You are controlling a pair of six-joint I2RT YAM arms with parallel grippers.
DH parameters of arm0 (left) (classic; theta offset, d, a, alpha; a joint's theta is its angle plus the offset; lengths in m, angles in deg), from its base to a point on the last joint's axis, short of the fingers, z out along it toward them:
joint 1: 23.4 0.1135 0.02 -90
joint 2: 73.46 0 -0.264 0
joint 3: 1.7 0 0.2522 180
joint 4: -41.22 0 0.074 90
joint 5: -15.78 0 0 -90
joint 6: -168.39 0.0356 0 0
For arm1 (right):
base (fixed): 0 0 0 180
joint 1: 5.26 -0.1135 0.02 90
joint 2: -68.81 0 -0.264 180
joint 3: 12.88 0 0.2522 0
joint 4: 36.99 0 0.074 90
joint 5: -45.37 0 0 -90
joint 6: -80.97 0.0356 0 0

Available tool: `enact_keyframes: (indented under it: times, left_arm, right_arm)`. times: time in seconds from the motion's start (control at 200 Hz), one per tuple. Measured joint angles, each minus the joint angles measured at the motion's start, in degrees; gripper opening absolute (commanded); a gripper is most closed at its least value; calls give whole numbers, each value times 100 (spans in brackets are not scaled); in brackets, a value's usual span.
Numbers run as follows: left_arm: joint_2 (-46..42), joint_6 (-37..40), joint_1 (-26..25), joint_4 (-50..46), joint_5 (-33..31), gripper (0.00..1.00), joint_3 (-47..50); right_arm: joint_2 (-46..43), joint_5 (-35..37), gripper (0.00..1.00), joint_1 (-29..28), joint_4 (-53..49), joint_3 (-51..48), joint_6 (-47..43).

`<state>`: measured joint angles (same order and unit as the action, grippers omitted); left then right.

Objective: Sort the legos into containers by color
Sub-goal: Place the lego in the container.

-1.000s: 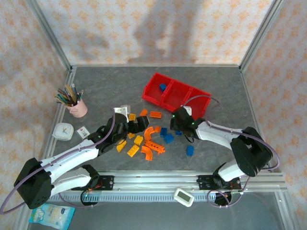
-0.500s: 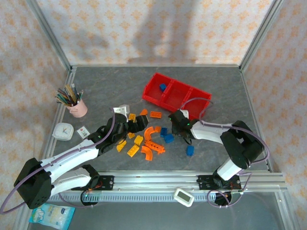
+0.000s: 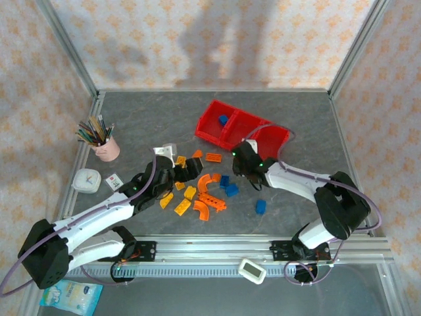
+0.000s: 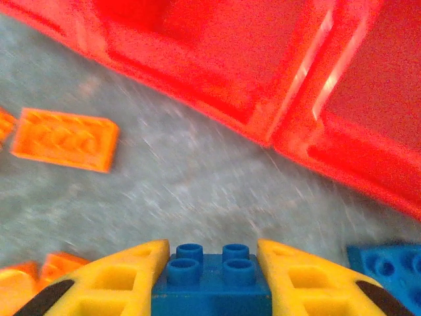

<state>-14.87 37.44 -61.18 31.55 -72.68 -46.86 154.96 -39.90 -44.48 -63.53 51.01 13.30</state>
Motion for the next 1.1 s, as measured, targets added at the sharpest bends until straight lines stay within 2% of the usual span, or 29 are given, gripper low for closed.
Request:
enact_keyframes:
  times: [0.185, 0.395, 0.826, 1.096]
  left_arm:
    - [-87, 212, 7, -240, -245, 99, -140]
    - [-83, 457, 286, -332, -334, 99, -439]
    - [483, 719, 1064, -302, 37, 99, -686]
    - [697, 804, 1196, -221, 251, 99, -719]
  right_arm:
    - [365, -22, 26, 0, 35, 994, -149]
    - [1458, -48, 27, 15, 24, 2376, -343]
    - [3674, 39, 30, 334, -212, 5080, -616]
    - [4586, 59, 45, 538, -573, 6131, -752]
